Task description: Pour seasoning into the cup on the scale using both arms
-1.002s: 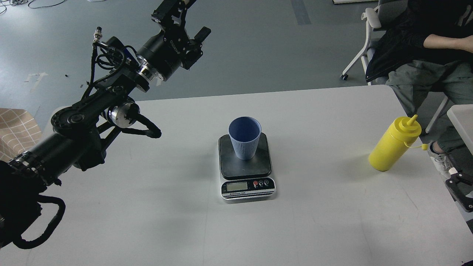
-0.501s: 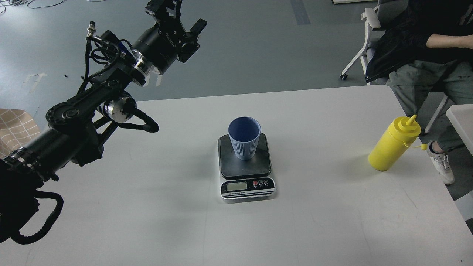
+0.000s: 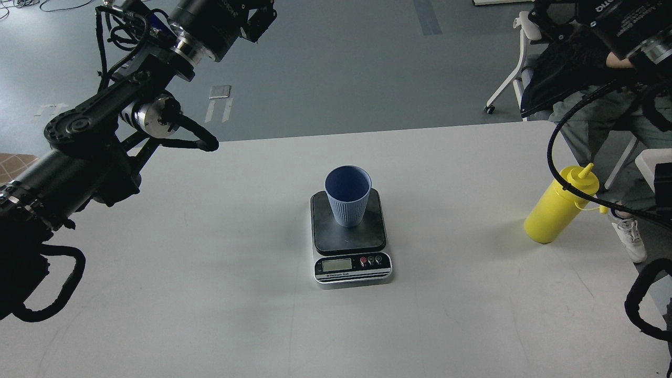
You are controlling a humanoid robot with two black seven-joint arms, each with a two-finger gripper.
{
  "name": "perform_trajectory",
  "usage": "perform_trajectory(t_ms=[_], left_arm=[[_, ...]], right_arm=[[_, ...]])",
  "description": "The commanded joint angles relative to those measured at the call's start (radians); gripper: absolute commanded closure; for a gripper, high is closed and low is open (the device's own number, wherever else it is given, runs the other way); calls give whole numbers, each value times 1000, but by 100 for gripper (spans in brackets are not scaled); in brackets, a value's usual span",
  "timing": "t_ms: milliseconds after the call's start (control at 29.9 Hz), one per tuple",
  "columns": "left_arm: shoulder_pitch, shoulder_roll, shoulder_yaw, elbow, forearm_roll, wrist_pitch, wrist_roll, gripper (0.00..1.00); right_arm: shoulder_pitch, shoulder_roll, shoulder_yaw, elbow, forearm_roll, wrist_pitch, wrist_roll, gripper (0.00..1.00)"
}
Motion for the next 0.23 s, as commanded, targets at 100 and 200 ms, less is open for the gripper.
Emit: perform_trajectory(t_ms=[100,200], left_arm=[[-2,0,-8,1,0,-3,0,2],[-2,-1,-8,1,-1,0,0,2]], right_arm=[[24,123,-20,-3,-31,0,0,2],[23,135,-26,-3,-34,0,4,2]])
